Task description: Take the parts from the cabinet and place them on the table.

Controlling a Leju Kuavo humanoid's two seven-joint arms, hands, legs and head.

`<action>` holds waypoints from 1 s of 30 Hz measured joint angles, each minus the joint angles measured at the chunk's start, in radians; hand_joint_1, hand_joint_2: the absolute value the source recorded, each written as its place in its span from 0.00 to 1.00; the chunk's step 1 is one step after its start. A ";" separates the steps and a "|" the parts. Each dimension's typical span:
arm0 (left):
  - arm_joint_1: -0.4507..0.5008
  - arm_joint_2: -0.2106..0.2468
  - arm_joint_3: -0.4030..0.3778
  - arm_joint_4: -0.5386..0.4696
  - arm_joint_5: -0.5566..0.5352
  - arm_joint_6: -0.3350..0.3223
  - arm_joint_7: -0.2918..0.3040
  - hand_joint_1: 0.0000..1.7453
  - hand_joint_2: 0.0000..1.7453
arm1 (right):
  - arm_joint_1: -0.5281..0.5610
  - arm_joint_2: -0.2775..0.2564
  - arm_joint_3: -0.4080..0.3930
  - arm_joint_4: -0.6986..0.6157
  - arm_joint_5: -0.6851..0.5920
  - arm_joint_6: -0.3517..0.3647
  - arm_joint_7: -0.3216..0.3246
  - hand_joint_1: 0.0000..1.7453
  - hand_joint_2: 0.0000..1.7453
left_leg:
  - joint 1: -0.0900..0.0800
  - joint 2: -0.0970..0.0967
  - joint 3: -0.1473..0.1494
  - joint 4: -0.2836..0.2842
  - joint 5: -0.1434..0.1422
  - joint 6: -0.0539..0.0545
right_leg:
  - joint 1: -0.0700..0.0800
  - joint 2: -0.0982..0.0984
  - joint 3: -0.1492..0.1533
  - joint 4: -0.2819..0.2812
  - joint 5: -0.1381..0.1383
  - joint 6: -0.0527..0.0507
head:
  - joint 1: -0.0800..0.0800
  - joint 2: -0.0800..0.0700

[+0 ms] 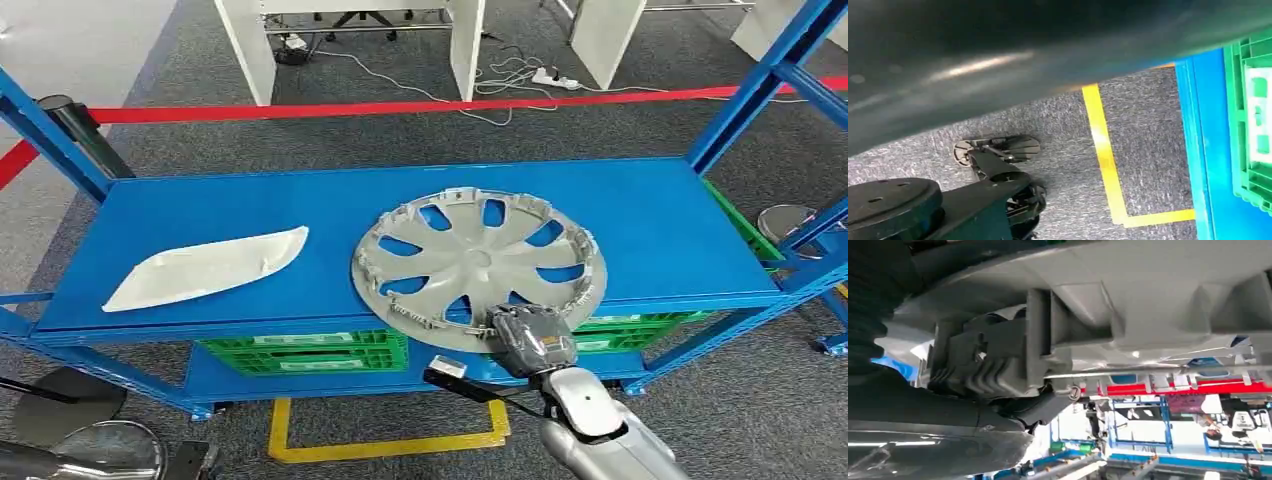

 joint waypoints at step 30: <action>0.004 -0.016 0.037 0.002 -0.005 -0.019 -0.043 0.00 1.00 | 0.238 0.115 -0.156 -0.691 0.108 -0.155 -0.486 1.00 1.00 | 0.000 -0.004 -0.005 0.000 0.000 0.000 | 0.000 -0.005 -0.005 0.001 -0.001 -0.001 | 0.000 0.000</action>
